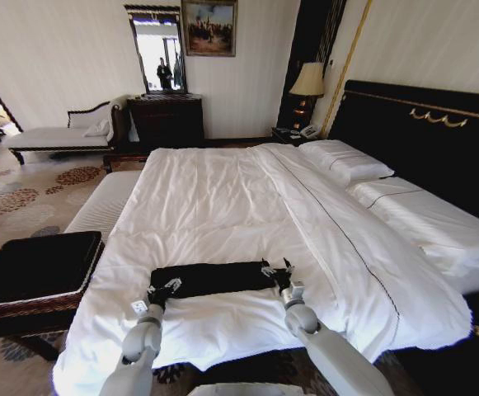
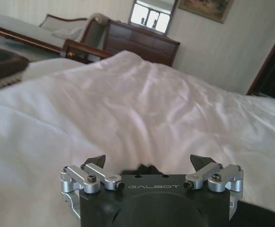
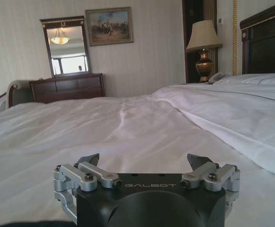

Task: Fold the clothes on the bed and place them into the basket.

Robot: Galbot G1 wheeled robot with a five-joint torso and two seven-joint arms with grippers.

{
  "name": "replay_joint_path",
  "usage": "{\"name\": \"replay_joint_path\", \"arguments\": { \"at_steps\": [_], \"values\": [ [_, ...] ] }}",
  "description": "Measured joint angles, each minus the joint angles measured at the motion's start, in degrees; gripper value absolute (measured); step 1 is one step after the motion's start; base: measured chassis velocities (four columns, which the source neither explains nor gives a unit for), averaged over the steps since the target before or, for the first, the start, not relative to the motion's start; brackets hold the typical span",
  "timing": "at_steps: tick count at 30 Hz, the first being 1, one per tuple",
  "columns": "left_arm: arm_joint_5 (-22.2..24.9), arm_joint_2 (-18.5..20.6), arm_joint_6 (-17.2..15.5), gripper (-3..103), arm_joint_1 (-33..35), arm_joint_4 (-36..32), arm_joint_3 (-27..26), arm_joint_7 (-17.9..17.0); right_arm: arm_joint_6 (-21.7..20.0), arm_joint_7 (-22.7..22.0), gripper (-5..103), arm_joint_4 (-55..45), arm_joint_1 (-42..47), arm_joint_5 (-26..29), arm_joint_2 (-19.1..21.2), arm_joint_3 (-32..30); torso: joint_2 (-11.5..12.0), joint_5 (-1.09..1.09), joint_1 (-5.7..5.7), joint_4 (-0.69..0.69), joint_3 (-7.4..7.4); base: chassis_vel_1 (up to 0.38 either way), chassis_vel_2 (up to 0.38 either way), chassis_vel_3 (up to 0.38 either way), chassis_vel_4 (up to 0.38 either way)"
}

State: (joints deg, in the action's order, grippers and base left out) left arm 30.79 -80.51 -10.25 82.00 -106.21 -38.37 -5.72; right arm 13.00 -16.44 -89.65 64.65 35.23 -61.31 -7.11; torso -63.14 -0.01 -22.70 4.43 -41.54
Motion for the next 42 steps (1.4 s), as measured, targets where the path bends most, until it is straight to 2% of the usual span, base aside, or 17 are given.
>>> {"name": "replay_joint_path", "arguments": {
  "at_steps": [1, 4, 5, 7, 10, 18, 26, 27, 30, 33, 34, 37, 38, 39, 42],
  "values": [
    [0.87, 0.21, -0.1, 100, 0.38, -1.27, -1.51, -0.23, 0.09, 0.77, 100, -1.64, 1.1, 3.7, 0.38, -1.01, 0.0, 0.0, 0.0, 0.0, 0.0, 0.0, 0.0, 0.0, 0.0],
    [1.69, 0.57, -0.34, 100, 1.74, -4.84, -6.54, -0.88, -2.91, 0.53, 100, -8.29, 6.09, 20.69, 1.42, -2.21, 0.0, 0.01, 0.0, 0.06, 0.01, 0.0, 0.0, 0.0, 0.0],
    [1.69, 0.57, -0.34, 100, 1.74, -4.84, -6.54, -0.88, -2.91, 0.53, 100, -8.29, 6.09, 20.69, 1.42, -2.21, 0.0, 0.01, 0.0, 0.06, 0.01, 0.0, 0.0, 0.0, 0.0],
    [1.85, 0.57, -0.41, 100, 2.85, -7.0, -8.89, -0.99, -4.64, -0.71, 100, -11.5, 9.77, 27.32, 1.0, -2.29, 0.0, -0.01, 0.0, 0.03, 0.02, 0.0, 0.0, 0.0, 0.0],
    [5.41, -0.11, -1.02, 100, 4.73, -10.68, -10.39, -1.12, -6.41, -2.72, 100, -14.25, 13.11, 32.23, -1.38, -1.73, -0.01, 0.0, 0.01, 0.05, 0.02, 0.0, 0.0, 0.0, 0.0],
    [6.66, -1.12, -1.28, 100, 6.7, -15.03, -9.93, -1.27, -7.36, -6.66, 100, -15.44, 13.67, 33.95, -6.86, -1.48, -0.01, 0.0, 0.01, 0.03, 0.02, 0.0, 0.0, 0.0, 0.0],
    [7.94, -1.15, -1.72, 100, 6.51, -16.0, -9.87, -2.15, -7.32, -5.34, 100, -13.91, 13.28, 34.4, -8.86, -1.54, -0.01, 0.0, 0.01, 0.05, 0.02, 0.0, 0.0, 0.0, 0.0],
    [7.98, -1.15, -1.72, 100, 6.4, -16.0, -9.91, -2.23, -7.08, -5.03, 103, -13.53, 12.9, 34.45, -9.28, -1.51, -0.01, 0.0, 0.01, 0.05, 0.02, 0.0, 0.0, 0.0, 0.0],
    [8.19, -1.16, -1.76, 100, 6.24, -15.96, -10.16, -2.43, -6.65, -4.64, 100, -12.95, 12.14, 34.61, -10.01, -1.47, -0.01, 0.01, 0.0, 0.03, 0.02, 0.0, 0.0, 0.0, 0.0],
    [8.22, -1.09, -1.79, 100, 6.64, -15.85, -10.25, -2.65, -5.96, -4.33, 85, -11.85, 11.09, 34.6, -10.8, -1.27, -0.01, 0.01, 0.01, 0.03, 0.02, 0.0, 0.0, 0.0, 0.0],
    [8.22, -1.09, -1.79, 100, 6.64, -15.85, -10.25, -2.65, -5.96, -4.33, 85, -11.85, 11.09, 34.6, -10.8, -1.27, -0.01, 0.01, 0.01, 0.03, 0.02, 0.0, 0.0, 0.0, 0.0],
    [7.95, -1.14, -1.61, 100, 7.57, -15.87, -10.05, -2.65, -4.99, -3.65, 69, -10.54, 10.32, 34.1, -11.36, -1.23, -0.01, 0.01, 0.01, 0.03, 0.02, 0.0, 0.0, 0.0, 0.0],
    [7.94, -1.19, -1.56, 100, 7.71, -15.9, -10.06, -2.64, -4.78, -3.43, 69, -10.18, 10.11, 34.0, -11.43, -1.28, -0.01, 0.01, 0.01, 0.03, 0.02, 0.0, 0.0, 0.0, 0.0],
    [7.94, -1.24, -1.51, 100, 7.84, -15.94, -10.13, -2.64, -4.51, -3.02, 63, -9.63, 9.78, 33.93, -11.52, -1.41, -0.01, 0.01, 0.01, 0.03, 0.02, 0.0, 0.0, 0.0, 0.0],
    [7.89, -1.25, -1.47, 100, 7.92, -15.95, -10.19, -2.64, -4.31, -2.62, 58, -9.03, 9.41, 33.91, -11.52, -1.56, -0.01, 0.01, 0.01, 0.03, 0.02, 0.0, 0.0, 0.0, 0.0]
  ]
}}
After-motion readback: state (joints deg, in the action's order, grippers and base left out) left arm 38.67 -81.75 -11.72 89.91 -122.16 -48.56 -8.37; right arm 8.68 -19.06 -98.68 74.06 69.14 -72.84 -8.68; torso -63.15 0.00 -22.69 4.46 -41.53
